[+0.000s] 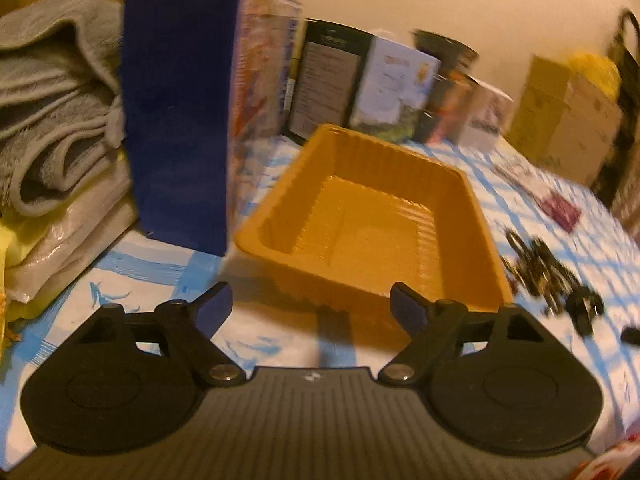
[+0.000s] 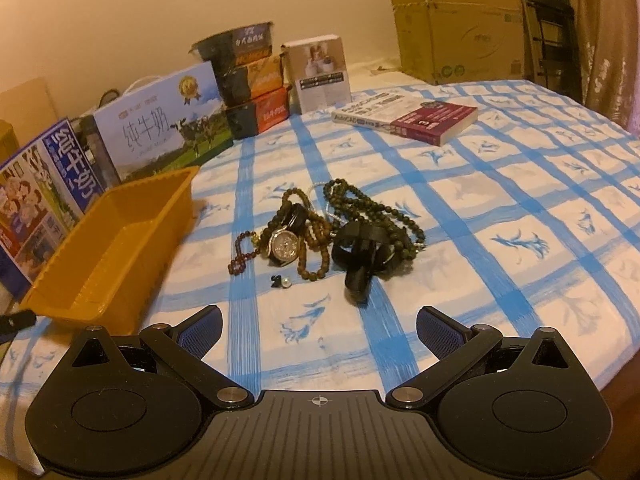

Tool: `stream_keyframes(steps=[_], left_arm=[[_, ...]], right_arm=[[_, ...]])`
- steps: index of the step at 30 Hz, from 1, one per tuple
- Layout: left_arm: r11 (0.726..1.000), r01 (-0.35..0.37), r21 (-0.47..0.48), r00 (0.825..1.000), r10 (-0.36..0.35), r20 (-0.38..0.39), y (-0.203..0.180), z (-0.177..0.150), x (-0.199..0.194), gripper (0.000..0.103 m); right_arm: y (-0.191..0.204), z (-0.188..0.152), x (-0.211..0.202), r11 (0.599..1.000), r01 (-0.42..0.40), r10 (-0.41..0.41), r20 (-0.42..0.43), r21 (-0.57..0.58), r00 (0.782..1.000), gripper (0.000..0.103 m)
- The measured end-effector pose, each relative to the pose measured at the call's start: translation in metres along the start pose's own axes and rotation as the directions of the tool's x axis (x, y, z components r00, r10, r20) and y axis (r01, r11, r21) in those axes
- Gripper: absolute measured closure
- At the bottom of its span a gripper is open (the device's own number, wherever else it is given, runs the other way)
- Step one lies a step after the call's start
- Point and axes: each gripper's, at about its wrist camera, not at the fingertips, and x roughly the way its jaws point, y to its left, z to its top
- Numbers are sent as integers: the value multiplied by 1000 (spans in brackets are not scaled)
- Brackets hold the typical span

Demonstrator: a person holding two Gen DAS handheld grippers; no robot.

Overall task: Organize jewelry
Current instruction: 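Grasp the rim of the orange plastic tray with the left tool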

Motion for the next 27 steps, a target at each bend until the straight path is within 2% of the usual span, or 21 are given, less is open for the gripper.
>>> stream_keyframes(steps=[4, 9, 12, 14, 18, 20, 27], left_arm=[[997, -6, -74, 1000, 8, 29, 15, 3, 13, 22], [994, 7, -111, 998, -1, 58, 20, 9, 32, 28], [993, 6, -121, 998, 2, 67, 20, 14, 45, 35], [992, 7, -130, 998, 2, 66, 21, 16, 54, 44], [988, -9, -154, 998, 19, 66, 19, 17, 68, 51], [987, -10, -163, 998, 19, 55, 17, 15, 75, 66], [981, -39, -192, 995, 56, 82, 10, 13, 87, 79]], right_arm=[[-1, 2, 14, 1000, 3, -3, -2, 13, 1000, 0], [1, 5, 30, 1000, 5, -5, -7, -1, 1000, 0], [3, 5, 38, 1000, 2, -2, -16, -8, 1000, 0], [3, 5, 43, 1000, -1, 1, -21, -8, 1000, 0], [4, 4, 51, 1000, -2, 1, -35, -13, 999, 0], [3, 4, 54, 1000, -1, 0, -41, -12, 999, 0], [-1, 3, 63, 1000, 4, -4, -52, -10, 999, 0]])
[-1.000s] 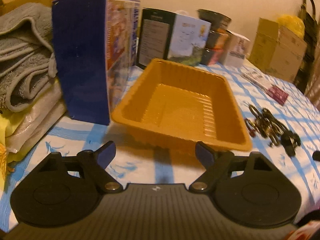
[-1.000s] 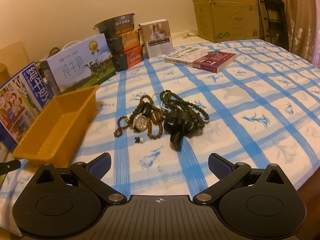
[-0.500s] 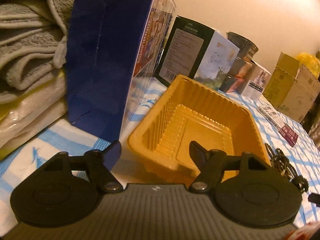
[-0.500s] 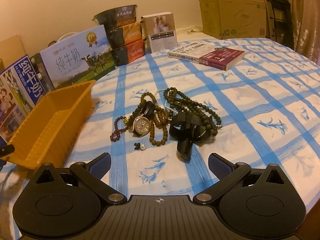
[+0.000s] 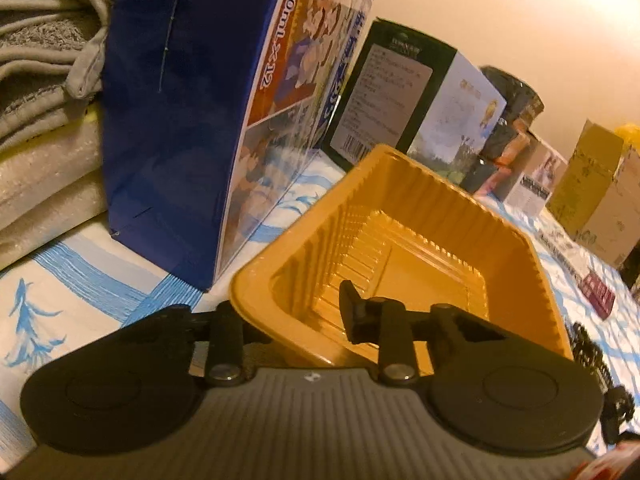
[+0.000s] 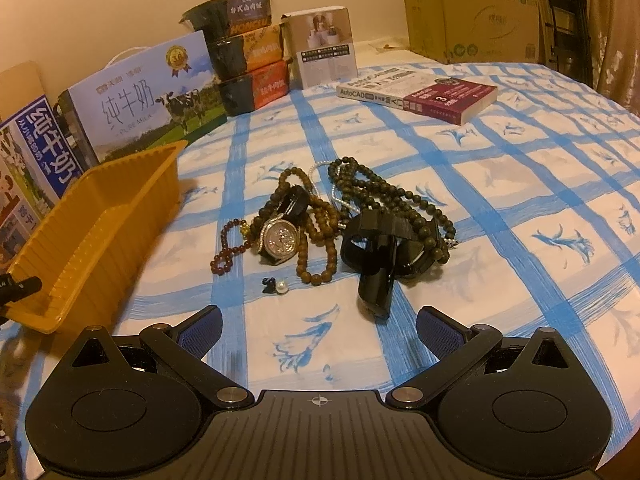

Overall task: Organize jewelry
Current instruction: 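Grasp the rim of the orange plastic tray with the left tool, then grasp the small pearl earring from the jewelry pile with the right tool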

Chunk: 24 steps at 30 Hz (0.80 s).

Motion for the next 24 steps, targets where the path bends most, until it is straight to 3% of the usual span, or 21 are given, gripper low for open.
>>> stream_keyframes(steps=[6, 12, 16, 24], left_arm=[[1000, 20, 16, 999, -20, 31, -4, -1, -5, 87], [992, 68, 110, 994, -77, 83, -26, 0, -20, 93], [983, 59, 174, 990, -80, 117, -42, -6, -24, 93], [965, 57, 254, 986, -94, 137, -62, -7, -24, 93]], right_arm=[[-8, -2, 3, 1000, 17, -17, 2, 17, 1000, 0], [-14, -3, 1, 999, 20, -21, 12, 28, 1000, 0], [-13, -4, 0, 1000, 17, -18, 28, 21, 999, 0], [-10, 1, 7, 999, -21, 23, 34, -37, 999, 26]])
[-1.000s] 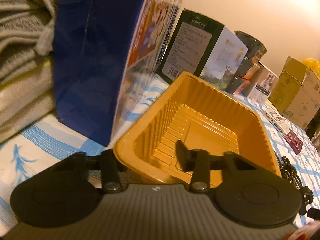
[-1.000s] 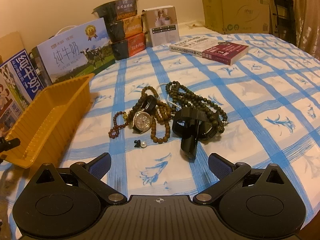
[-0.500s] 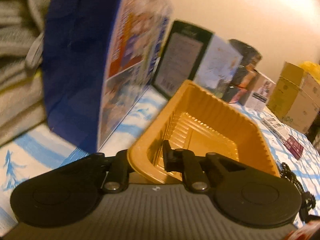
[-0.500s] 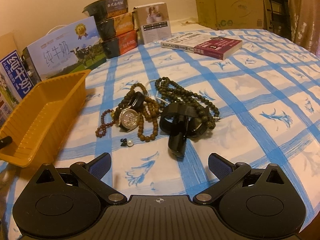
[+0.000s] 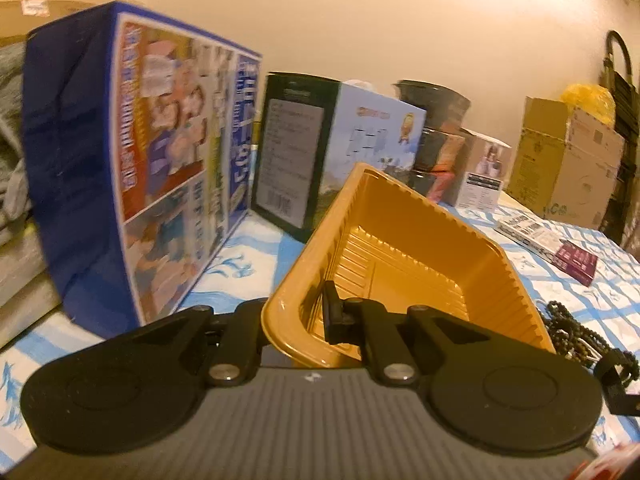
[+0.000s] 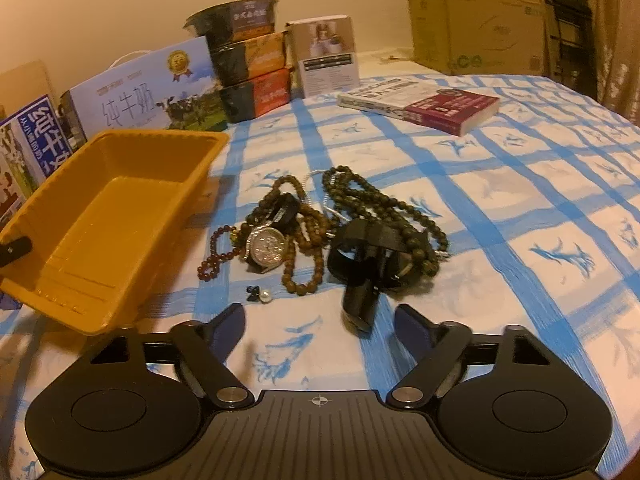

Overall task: Organize jewelry
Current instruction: 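Grasp the small pearl earring from the jewelry pile with the right tool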

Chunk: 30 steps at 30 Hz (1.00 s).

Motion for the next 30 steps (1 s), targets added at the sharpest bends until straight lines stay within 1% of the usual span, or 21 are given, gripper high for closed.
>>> stream_keyframes(steps=[2, 3, 4, 5, 7, 12, 15, 17, 22, 23, 24, 27, 30], left_arm=[[1000, 1, 9, 1000, -1, 4, -3, 0, -1, 93], [1000, 2, 13, 1000, -2, 5, -2, 1, -1, 93], [1000, 3, 14, 1000, -3, 3, -2, 1, -2, 93], [1000, 2, 12, 1000, -2, 0, -2, 1, -2, 93], [1000, 0, 6, 1000, 0, -1, 1, 2, -4, 93], [1000, -13, 2, 1000, 13, 3, 5, 4, -8, 93], [1000, -17, 0, 1000, 17, 6, 6, 5, -10, 93], [1000, -17, 1, 1000, 17, 7, 6, 6, -9, 93], [1000, -18, 3, 1000, 18, 9, 6, 6, -10, 93], [1000, -18, 2, 1000, 18, 9, 6, 6, -10, 93], [1000, -18, 2, 1000, 18, 8, 6, 6, -9, 93], [1000, -17, 5, 1000, 17, 8, 4, 7, -9, 93], [1000, -15, 10, 1000, 15, 9, 4, 8, -8, 93]], right_arm=[[4, 3, 5, 1000, -19, 19, 0, -21, 1000, 36], [7, 4, 6, 999, -27, 28, 5, -43, 1000, 39], [10, 6, 8, 997, -35, 36, 8, -67, 999, 45], [15, 8, 10, 994, -43, 44, 10, -99, 999, 54], [20, 10, 14, 989, -53, 54, 5, -140, 999, 61], [32, 10, 24, 979, -68, 69, -5, -190, 998, 64], [35, 10, 35, 980, -69, 65, -27, -189, 998, 69], [36, 9, 42, 981, -66, 59, -43, -184, 997, 74], [37, 7, 50, 985, -50, 42, -56, -163, 998, 77], [37, 7, 51, 986, -47, 39, -54, -162, 998, 82], [37, 6, 52, 985, -46, 38, -51, -165, 998, 84], [40, 6, 51, 981, -39, 32, -39, -188, 999, 84], [43, 9, 46, 981, -49, 45, -24, -186, 999, 84]])
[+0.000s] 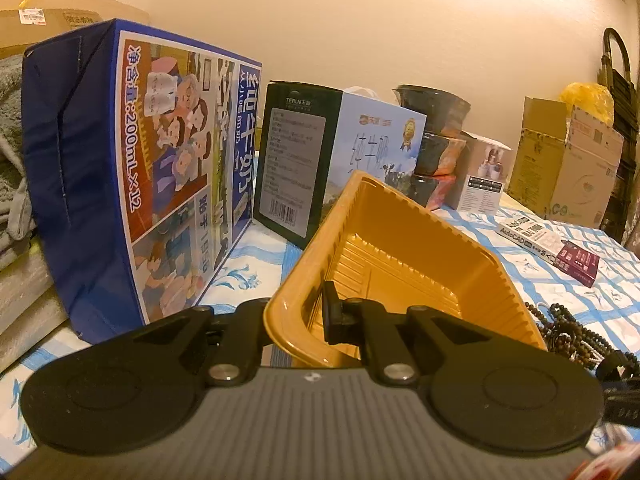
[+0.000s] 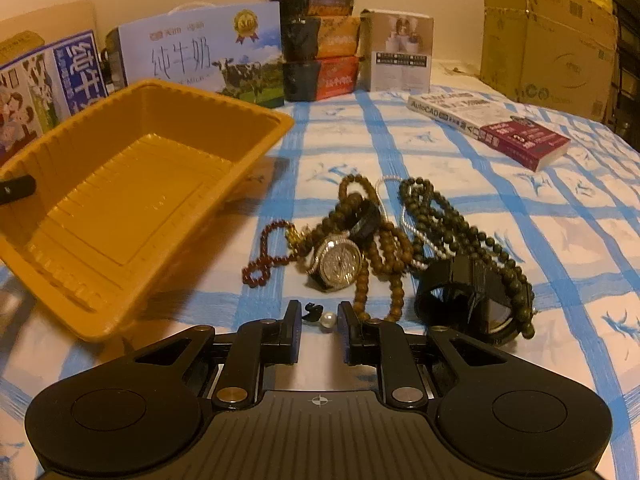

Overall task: Organize jewelry
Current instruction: 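Grasp the small pearl earring from the jewelry pile with the right tool, then carry the pearl over the orange tray and open the right tool, then grasp the brown bead bracelet with the right tool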

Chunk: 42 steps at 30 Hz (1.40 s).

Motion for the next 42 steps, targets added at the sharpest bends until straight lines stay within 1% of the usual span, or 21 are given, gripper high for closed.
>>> stream_keyframes(steps=[3, 5, 8, 10, 12, 17, 21, 22, 24, 25, 26, 29, 31, 33, 35, 39, 42], left_arm=[[1000, 1, 3, 1000, -1, 0, 0, 0, 1, 93], [1000, 0, 5, 1000, 0, 0, -1, 1, 0, 93], [1000, 1, 10, 1000, -1, 2, -1, 1, 1, 93], [1000, 0, 11, 1000, 0, 3, -1, 0, 0, 93], [1000, -2, 8, 1000, 1, 1, -1, 0, 0, 93], [1000, -7, 14, 1000, 7, 6, 0, 0, -1, 93], [1000, -11, 12, 1000, 11, 7, 1, 1, -2, 93], [1000, -13, 13, 1000, 13, 9, 0, 1, -4, 93], [1000, -15, 13, 1000, 15, 11, 1, 1, -5, 93], [1000, -18, 12, 1000, 17, 12, 1, 1, -6, 93], [1000, -19, 11, 1000, 19, 12, 1, 1, -6, 93], [1000, -27, 6, 1000, 27, 12, 5, 2, -6, 93], [1000, -31, 4, 999, 31, 12, 6, 2, -6, 93], [999, -34, 3, 999, 34, 12, 8, 3, -6, 93], [999, -37, 2, 999, 37, 14, 9, 3, -6, 93], [999, -43, 1, 999, 43, 14, 11, 3, -7, 93], [999, -44, 2, 999, 44, 13, 11, 3, -6, 93]], right_arm=[[4, 10, -12, 999, -33, 33, 41, 13, 999, 84], [10, 19, -21, 997, -77, 75, 70, 14, 995, 84], [26, 32, -32, 989, -147, 147, 121, -8, 982, 84], [38, 38, -36, 981, -194, 196, 136, -26, 971, 84], [51, 40, -34, 970, -236, 241, 132, -48, 962, 84], [80, 37, -20, 954, -276, 287, 88, -117, 954, 84], [92, 33, -10, 949, -282, 293, 63, -141, 954, 84], [93, 33, -9, 947, -292, 301, 51, -134, 952, 82], [90, 34, -6, 944, -314, 320, 40, -102, 947, 71], [89, 33, -12, 942, -324, 329, 51, -89, 943, 57], [86, 33, -16, 942, -326, 331, 70, -78, 941, 48], [74, 33, -29, 952, -301, 306, 144, -60, 941, 47], [62, 31, -33, 965, -259, 261, 163, -32, 951, 47], [47, 29, -31, 974, -224, 220, 157, 8, 963, 47], [31, 26, -26, 981, -187, 179, 127, 52, 976, 47], [8, 18, -21, 986, -133, 124, 96, 97, 988, 47], [0, 17, -17, 989, -101, 90, 97, 106, 991, 48]])
